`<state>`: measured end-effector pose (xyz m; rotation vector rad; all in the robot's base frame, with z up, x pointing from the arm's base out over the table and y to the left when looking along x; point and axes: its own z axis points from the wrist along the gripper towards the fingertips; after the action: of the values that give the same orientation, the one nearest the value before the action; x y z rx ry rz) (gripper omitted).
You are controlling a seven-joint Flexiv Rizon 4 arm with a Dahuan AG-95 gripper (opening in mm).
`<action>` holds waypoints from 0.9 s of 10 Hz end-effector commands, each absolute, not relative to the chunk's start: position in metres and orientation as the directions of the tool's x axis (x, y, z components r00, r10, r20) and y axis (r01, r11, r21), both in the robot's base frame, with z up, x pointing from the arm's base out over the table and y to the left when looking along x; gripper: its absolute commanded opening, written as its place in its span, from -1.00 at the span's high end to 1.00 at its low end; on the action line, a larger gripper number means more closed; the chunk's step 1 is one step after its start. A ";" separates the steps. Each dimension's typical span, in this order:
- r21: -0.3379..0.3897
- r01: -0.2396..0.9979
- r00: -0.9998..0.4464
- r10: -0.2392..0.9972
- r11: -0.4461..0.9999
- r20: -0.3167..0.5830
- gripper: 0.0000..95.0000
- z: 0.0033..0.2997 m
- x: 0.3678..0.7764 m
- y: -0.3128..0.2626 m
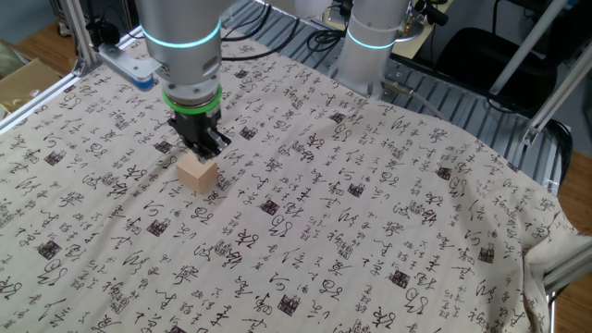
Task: Pick up the small block on the left and move it to the right
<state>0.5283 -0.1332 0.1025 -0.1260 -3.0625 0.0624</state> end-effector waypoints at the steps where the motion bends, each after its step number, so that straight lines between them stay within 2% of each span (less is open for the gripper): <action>1: -0.035 0.077 -0.995 0.080 0.996 0.065 1.00 0.098 0.527 -0.142; 9: -0.036 0.074 -0.996 0.076 0.997 0.057 1.00 0.085 0.529 -0.158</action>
<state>0.5293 -0.1573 0.0852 -0.1172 -3.0778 0.0491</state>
